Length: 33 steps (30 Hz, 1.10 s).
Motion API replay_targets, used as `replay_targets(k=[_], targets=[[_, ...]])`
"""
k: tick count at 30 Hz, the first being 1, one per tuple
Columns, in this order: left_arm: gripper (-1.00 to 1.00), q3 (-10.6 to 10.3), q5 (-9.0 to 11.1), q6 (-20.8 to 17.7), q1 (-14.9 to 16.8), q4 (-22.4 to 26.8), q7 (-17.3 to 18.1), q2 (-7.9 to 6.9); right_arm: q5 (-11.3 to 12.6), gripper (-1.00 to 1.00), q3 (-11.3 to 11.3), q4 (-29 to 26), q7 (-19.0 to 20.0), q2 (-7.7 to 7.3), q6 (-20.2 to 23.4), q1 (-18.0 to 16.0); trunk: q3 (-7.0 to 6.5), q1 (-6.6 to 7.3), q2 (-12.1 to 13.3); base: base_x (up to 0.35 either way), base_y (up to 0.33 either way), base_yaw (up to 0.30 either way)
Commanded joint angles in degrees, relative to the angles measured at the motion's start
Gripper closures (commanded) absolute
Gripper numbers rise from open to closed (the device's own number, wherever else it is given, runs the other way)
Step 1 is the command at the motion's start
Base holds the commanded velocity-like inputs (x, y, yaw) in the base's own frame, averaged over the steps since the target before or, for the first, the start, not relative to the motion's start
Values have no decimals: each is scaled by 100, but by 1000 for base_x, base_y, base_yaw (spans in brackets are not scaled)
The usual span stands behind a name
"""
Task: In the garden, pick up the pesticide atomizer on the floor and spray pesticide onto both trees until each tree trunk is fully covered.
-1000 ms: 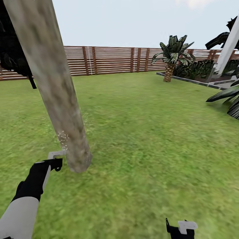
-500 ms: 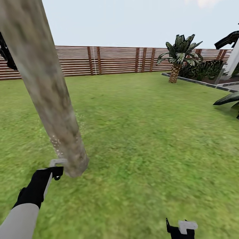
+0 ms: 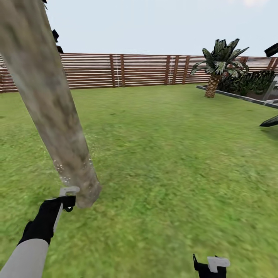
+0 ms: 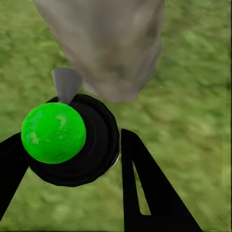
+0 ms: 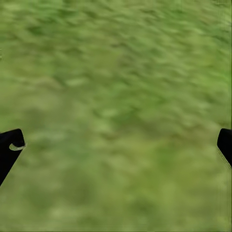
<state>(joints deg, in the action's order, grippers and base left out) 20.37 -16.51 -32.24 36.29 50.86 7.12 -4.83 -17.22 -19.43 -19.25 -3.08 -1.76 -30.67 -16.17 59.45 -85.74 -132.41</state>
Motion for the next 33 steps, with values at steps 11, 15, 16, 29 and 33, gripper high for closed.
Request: replay_targets(k=[11,15,16,29,33], targets=[[100,66,-73,-2,-96,57,-23,22,8,-100,-9,-9,-9,0,0,0,0,0,0,166,-222,25],[100,65,-51,-10,-132,65,-285,37,8,-100,-9,-9,-9,0,0,0,0,0,0,-54,-270,205],[100,62,-48,-10,-133,65,-300,45,8,-100,-9,-9,-9,0,0,0,0,0,0,-12,-271,272],[100,77,-53,-8,-148,42,-325,3,8,-100,-2,-9,-9,0,0,0,0,0,0,146,-250,277],[100,144,-54,-6,-156,60,-325,-21,8,-100,0,-9,-8,0,0,0,0,0,0,187,-234,278]])
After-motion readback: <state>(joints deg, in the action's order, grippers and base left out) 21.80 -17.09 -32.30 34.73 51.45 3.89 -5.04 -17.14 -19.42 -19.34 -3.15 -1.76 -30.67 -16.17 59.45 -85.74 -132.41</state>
